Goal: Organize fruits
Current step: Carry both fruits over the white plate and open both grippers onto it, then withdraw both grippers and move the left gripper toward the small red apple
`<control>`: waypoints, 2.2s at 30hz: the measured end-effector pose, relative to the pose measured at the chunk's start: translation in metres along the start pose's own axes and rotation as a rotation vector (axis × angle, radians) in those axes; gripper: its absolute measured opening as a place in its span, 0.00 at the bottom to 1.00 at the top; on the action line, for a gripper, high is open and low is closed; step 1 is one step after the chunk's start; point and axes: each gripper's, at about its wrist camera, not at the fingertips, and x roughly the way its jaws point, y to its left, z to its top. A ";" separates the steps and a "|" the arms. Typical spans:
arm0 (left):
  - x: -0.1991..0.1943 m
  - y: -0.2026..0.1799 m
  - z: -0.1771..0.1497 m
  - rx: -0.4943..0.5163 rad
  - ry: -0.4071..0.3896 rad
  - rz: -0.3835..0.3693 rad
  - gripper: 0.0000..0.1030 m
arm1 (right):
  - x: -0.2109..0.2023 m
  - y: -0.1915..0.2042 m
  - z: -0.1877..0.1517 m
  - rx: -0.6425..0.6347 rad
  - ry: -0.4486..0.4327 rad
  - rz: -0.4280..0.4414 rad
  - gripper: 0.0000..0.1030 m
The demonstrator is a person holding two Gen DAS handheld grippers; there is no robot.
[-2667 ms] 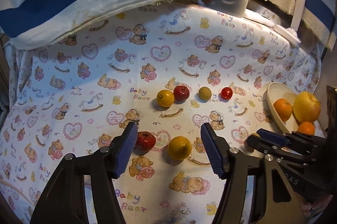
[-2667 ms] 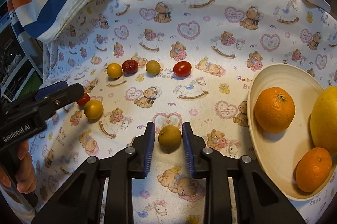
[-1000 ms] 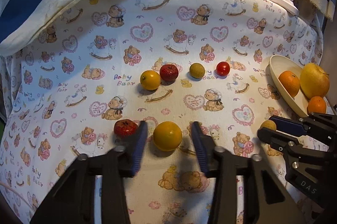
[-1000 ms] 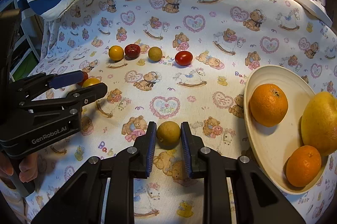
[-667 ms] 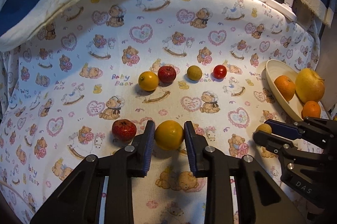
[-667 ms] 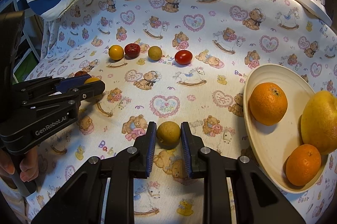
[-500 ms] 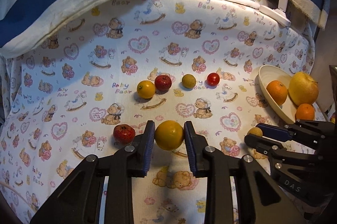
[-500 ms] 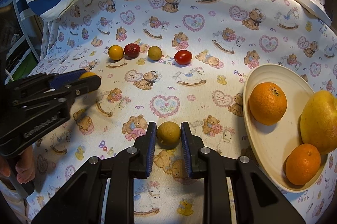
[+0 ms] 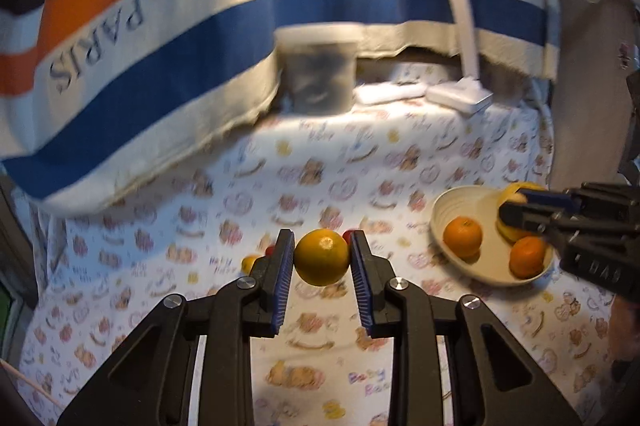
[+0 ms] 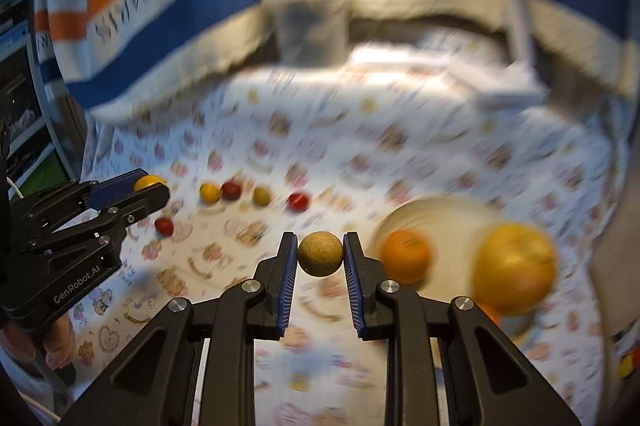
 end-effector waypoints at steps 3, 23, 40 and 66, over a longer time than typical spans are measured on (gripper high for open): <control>0.004 -0.017 0.018 0.006 0.013 -0.077 0.26 | -0.025 -0.033 0.004 0.048 -0.073 -0.029 0.23; 0.094 -0.119 0.004 0.037 0.293 -0.311 0.26 | 0.008 -0.114 -0.020 0.273 0.108 -0.017 0.24; 0.104 -0.122 -0.009 0.047 0.297 -0.348 0.27 | 0.033 -0.116 -0.033 0.290 0.256 -0.039 0.24; 0.060 -0.070 0.020 -0.027 0.081 -0.126 0.56 | 0.020 -0.106 -0.029 0.279 0.189 0.000 0.29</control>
